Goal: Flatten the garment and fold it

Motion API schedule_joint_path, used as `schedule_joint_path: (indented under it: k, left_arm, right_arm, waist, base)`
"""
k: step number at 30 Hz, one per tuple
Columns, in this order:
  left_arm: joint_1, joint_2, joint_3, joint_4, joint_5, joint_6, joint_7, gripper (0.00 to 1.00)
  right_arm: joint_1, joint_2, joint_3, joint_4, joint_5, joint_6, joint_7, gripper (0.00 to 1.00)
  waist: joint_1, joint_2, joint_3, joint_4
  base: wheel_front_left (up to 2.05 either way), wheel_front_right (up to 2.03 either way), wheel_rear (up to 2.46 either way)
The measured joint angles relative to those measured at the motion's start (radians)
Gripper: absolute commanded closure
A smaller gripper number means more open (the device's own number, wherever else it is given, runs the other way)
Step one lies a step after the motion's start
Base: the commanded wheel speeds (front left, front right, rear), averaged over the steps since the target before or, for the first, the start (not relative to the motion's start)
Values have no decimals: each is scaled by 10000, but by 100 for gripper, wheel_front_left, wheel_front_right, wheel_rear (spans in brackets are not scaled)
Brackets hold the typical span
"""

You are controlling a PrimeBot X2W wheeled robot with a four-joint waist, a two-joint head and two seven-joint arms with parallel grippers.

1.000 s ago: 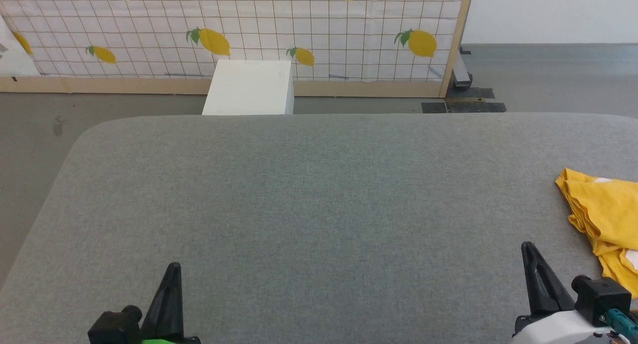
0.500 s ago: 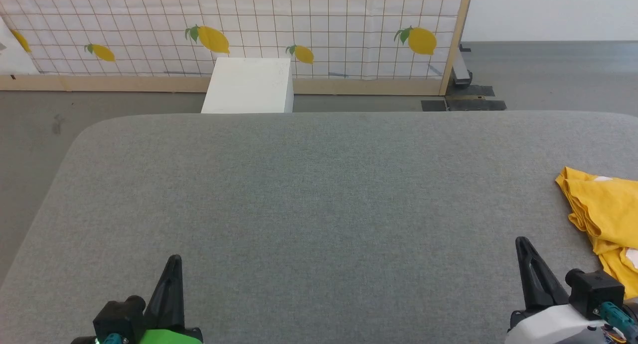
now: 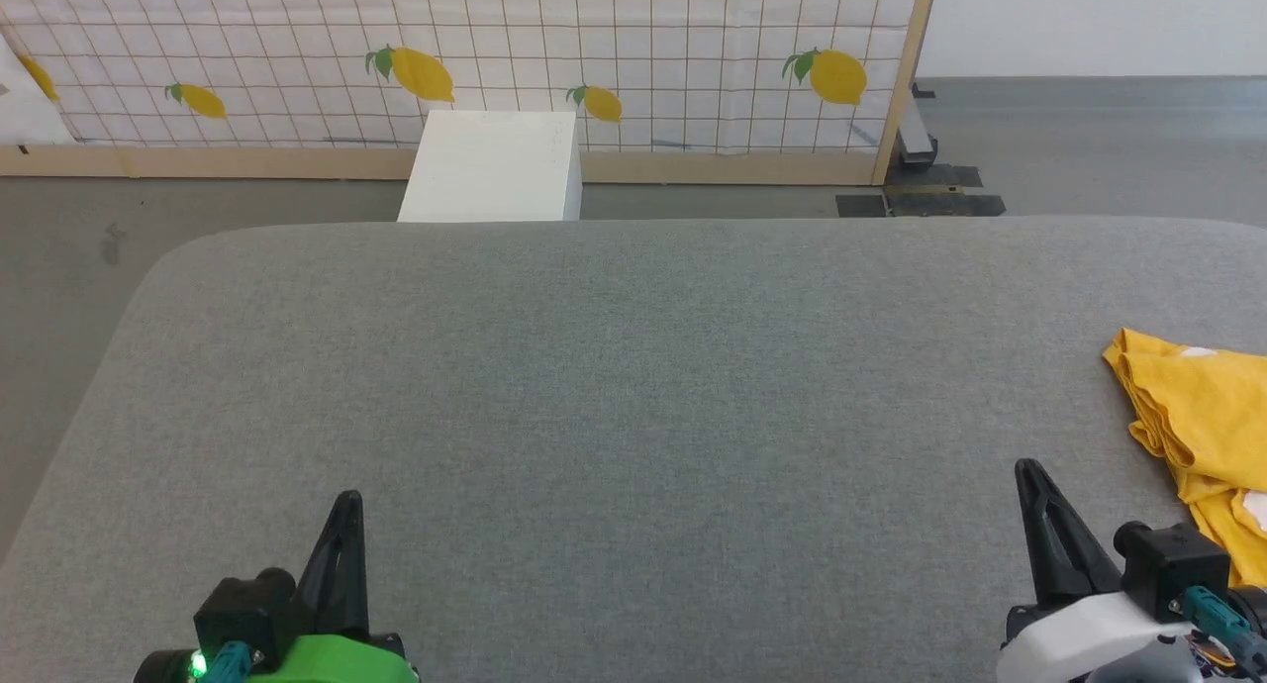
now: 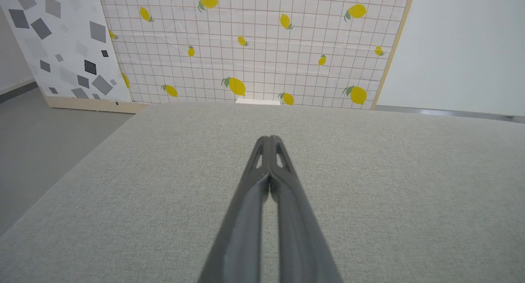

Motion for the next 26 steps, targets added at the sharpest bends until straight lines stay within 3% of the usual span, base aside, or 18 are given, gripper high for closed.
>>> schedule_joint_path:
  k: [26]
  left_arm:
    - [-500,-604,512,263,953,-355,539,100]
  right_arm:
    - [-334,0,236,6,-188,0,249,100]
  waist:
    - [1,0,93,-21]
  base:
    - [0,0,0]
